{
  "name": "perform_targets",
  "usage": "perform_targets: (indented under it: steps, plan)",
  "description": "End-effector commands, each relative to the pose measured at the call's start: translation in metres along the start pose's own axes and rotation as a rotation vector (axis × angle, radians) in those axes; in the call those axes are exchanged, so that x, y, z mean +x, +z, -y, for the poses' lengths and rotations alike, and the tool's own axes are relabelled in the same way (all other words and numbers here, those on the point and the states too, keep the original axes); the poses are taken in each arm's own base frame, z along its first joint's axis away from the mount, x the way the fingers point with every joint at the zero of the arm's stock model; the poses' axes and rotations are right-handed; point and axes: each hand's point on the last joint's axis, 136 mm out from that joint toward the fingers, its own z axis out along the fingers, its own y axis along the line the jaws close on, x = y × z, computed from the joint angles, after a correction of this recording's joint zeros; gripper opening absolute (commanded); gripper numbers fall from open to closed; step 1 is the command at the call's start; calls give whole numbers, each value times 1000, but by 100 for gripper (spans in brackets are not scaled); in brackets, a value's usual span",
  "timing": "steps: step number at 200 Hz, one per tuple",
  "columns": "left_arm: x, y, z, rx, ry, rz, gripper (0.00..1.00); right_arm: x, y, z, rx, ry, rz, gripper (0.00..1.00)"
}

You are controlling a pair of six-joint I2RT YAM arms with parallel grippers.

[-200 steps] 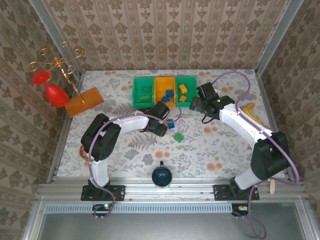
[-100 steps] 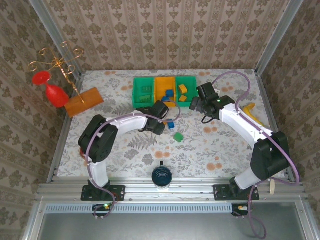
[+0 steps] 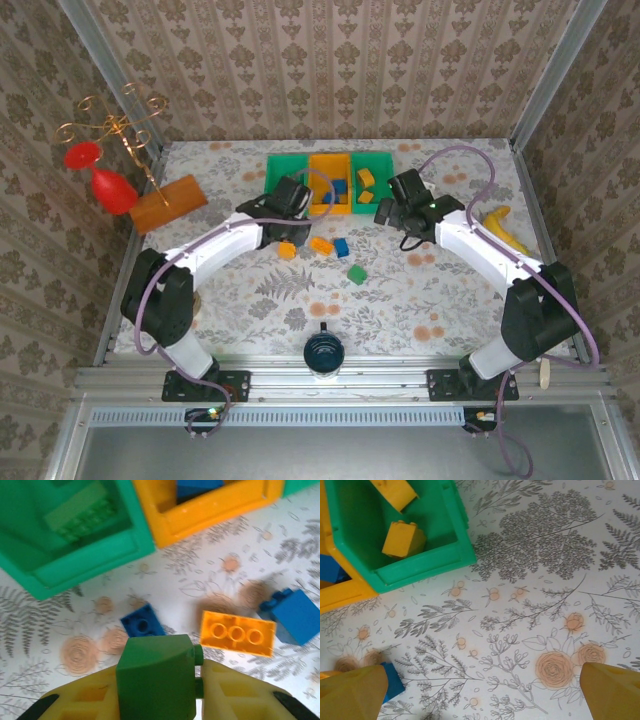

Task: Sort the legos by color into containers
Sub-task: Place the lego in the container.

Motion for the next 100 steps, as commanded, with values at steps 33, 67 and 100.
perform_targets:
  steps: [33, 67, 100]
  plan:
    - [-54, 13, -41, -52, -21, 77, 33, 16, 3, -27, -36, -66, -23, 100]
    - [-78, 36, -64, -92, -29, 76, 33, 29, 6, -43, -53, -119, -52, 100]
    - [-94, 55, -88, -126, -50, 67, 34, 44, 9, -53, -60, -151, -85, 100]
